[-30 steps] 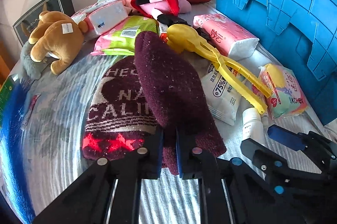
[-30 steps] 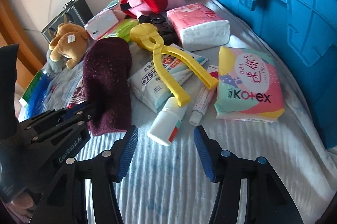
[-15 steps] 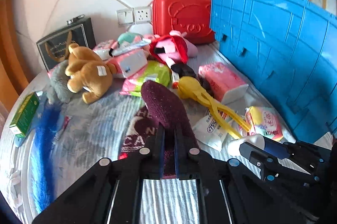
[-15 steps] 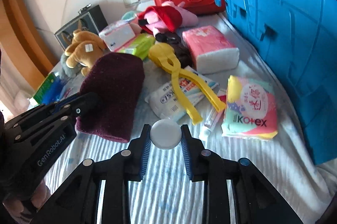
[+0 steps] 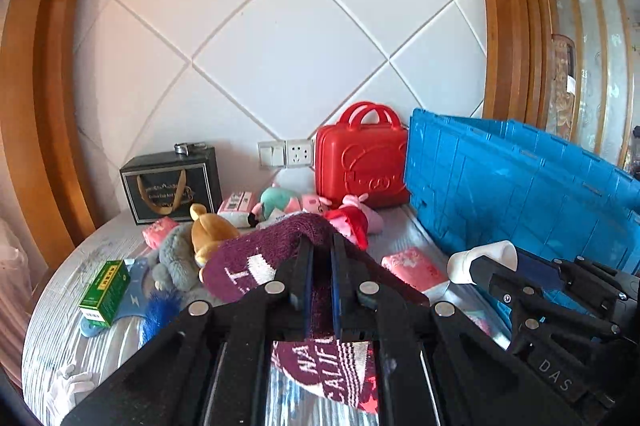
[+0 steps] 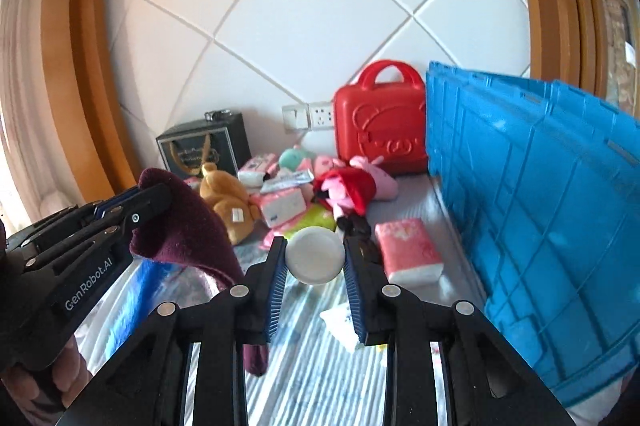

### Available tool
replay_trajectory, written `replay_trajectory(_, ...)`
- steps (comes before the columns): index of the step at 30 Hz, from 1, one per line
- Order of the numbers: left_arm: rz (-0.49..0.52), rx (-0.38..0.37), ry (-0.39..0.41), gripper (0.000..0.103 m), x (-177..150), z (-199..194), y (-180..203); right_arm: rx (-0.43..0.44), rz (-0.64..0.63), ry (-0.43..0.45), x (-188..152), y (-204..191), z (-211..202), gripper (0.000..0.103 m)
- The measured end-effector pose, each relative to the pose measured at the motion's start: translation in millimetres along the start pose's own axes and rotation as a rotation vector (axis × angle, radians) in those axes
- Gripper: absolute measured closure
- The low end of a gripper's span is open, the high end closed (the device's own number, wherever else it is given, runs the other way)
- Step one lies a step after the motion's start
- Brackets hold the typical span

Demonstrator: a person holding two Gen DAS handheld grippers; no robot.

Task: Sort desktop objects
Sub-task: 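Lift the hat and bottle and carry both tools over the blue crate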

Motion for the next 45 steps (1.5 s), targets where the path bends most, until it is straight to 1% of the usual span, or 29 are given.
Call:
replay_trajectory(6,-0.009,-0.056,0.070,0.096,28,-27,26,-0.089,-0.033,0.095,40,11,-44,0.075)
replay_trajectory(9,0.002,-0.064,0.120,0.096,44,-37,50,-0.128,-0.038,0.142,55,29,-66,0.075)
replay_trajectory(12,0.005,-0.074,0.172,0.096,63,-44,83,-0.153,-0.024,0.182,69,55,-84,0.075)
replay_trajectory(16,0.013,-0.102,0.255,0.096,88,-56,149,-0.215,-0.012,0.243,80,108,-118,0.075)
replay_trajectory(20,0.018,-0.154,0.334,0.096,108,-67,236,-0.278,0.007,0.290,85,181,-152,0.075)
replay_trajectory(23,0.014,-0.190,0.362,0.096,116,-66,303,-0.322,0.005,0.305,86,238,-172,0.075)
replay_trajectory(25,0.004,-0.218,0.356,0.096,117,-62,342,-0.350,0.000,0.306,85,276,-182,0.075)
replay_trajectory(27,0.008,-0.226,0.326,0.096,112,-53,376,-0.375,0.000,0.302,82,308,-189,0.075)
replay_trajectory(29,0.026,-0.213,0.268,0.096,99,-36,401,-0.381,0.004,0.281,75,338,-187,0.075)
replay_trajectory(31,0.038,-0.176,0.153,0.096,80,-11,416,-0.381,0.004,0.260,65,359,-184,0.075)
replay_trajectory(34,0.042,-0.137,-0.079,0.096,42,25,429,-0.358,0.018,0.219,46,380,-170,0.075)
replay_trajectory(35,0.040,-0.130,-0.143,0.096,30,35,430,-0.345,0.024,0.200,37,386,-164,0.075)
replay_trajectory(36,0.037,-0.117,-0.187,0.096,19,44,431,-0.337,0.030,0.182,31,390,-158,0.075)
replay_trajectory(39,0.069,-0.044,-0.257,0.095,-6,62,432,-0.309,0.041,0.144,16,398,-142,0.075)
replay_trajectory(41,0.068,-0.008,-0.288,0.094,-17,67,428,-0.290,0.043,0.114,8,400,-132,0.075)
replay_trajectory(44,0.069,0.003,-0.309,0.090,-25,70,423,-0.269,0.045,0.071,0,403,-120,0.075)
replay_trajectory(45,0.073,0.012,-0.306,0.087,-26,70,422,-0.266,0.046,0.064,-2,402,-118,0.075)
Point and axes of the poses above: each gripper's, at about its wrist camera, not at the fingertips, and z roughly the way its jaws point, y to its right, x to its top, the point moved 6 cm from there along z, roughly the way its jaws point, and after that the axes turned 12 degrees about -z, right-handed, at the moved point
